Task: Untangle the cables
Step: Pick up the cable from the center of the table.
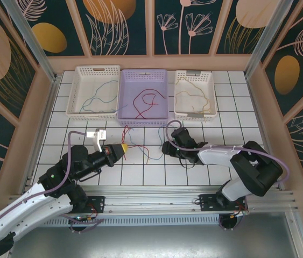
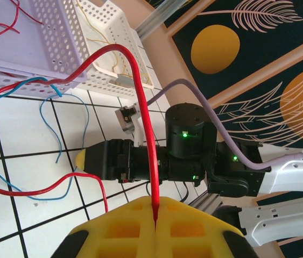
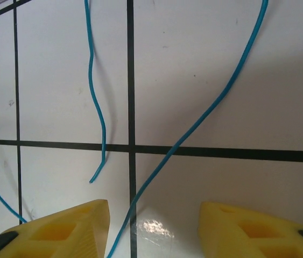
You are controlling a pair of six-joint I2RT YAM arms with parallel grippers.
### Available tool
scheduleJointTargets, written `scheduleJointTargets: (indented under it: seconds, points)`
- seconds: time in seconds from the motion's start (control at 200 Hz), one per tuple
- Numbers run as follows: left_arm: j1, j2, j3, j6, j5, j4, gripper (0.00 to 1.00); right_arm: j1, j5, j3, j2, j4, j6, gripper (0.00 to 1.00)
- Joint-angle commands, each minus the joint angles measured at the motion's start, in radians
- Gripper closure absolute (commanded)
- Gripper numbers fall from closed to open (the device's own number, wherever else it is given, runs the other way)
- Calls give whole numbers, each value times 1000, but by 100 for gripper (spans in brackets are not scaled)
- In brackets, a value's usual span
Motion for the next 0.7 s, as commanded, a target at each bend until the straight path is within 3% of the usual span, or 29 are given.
scheduleJointTargets:
  seconds: [0.0,0.12,0.445,0.696]
  points:
    - [3,-13,3,-5,0,41,100,15,33,55,129,97,9,52]
    - [2,-20,8,-1,-3,31,100,16,38,108,180,46,-1,55]
    - [1,-41,4,-6,-1,11,100,20,100,177,258,-46,-22,73]
    - [1,-51,3,-6,1,-3,100,20,149,191,235,-91,-40,98]
